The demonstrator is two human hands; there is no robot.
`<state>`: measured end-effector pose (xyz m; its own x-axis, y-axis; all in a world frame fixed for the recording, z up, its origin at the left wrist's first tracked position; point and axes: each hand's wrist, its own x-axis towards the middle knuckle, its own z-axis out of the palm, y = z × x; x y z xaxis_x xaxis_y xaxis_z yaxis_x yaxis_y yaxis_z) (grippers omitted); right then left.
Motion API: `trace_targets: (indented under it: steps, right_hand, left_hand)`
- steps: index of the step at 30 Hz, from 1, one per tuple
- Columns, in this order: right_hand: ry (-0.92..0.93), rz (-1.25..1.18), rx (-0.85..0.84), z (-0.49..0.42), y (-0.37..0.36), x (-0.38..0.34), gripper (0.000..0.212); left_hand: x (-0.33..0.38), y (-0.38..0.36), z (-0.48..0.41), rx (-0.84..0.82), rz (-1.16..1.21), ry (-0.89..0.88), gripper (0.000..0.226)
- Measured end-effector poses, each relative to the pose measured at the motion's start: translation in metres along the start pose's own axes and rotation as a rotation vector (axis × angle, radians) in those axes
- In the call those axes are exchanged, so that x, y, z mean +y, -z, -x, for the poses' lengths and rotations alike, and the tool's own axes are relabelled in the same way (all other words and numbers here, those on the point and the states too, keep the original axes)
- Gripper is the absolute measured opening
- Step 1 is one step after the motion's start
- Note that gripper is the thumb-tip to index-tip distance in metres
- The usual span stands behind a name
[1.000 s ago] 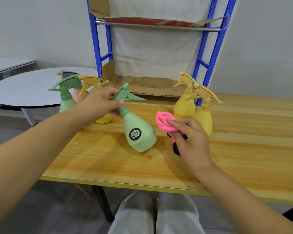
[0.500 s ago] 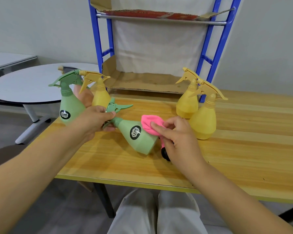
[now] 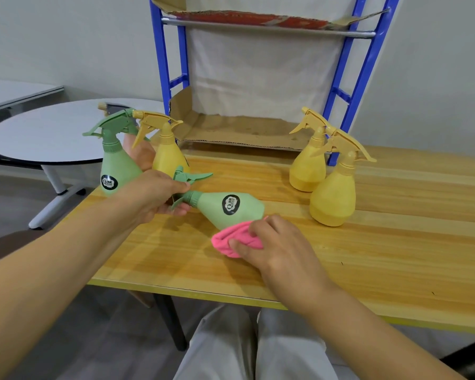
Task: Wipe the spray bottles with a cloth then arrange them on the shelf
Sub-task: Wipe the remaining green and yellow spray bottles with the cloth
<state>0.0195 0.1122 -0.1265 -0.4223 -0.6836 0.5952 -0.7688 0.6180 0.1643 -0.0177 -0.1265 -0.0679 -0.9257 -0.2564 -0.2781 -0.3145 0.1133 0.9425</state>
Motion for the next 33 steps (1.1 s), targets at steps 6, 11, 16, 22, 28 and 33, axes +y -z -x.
trace_targets:
  steps: [6, 11, 16, 22, 28, 33]
  right_hand:
    - [-0.230, -0.188, 0.160, -0.024, 0.008, 0.015, 0.030]
    - [-0.614, -0.597, 0.058, -0.038, 0.012, 0.023, 0.036]
    - [-0.745, -0.710, 0.018, -0.049, 0.020, 0.031, 0.042]
    - [-0.713, -0.659, -0.006, -0.051, 0.022, 0.030, 0.037]
    - [-0.614, -0.633, 0.080, -0.039, 0.020, 0.021, 0.032]
    - [-0.463, -0.479, 0.149, -0.029, 0.008, 0.016, 0.037]
  left_hand:
    - [0.002, 0.005, -0.001, -0.024, -0.068, -0.119, 0.010]
    - [-0.001, 0.014, 0.005, -0.153, -0.156, -0.298, 0.013]
    - [-0.004, 0.025, 0.005, -0.183, -0.323, -0.454, 0.012]
    - [-0.003, 0.032, 0.012, -0.184, -0.444, -0.608, 0.018]
    - [-0.010, 0.035, 0.018, -0.168, -0.304, -0.557, 0.012]
    - [-0.009, 0.036, 0.020, -0.169, -0.035, -0.342, 0.064]
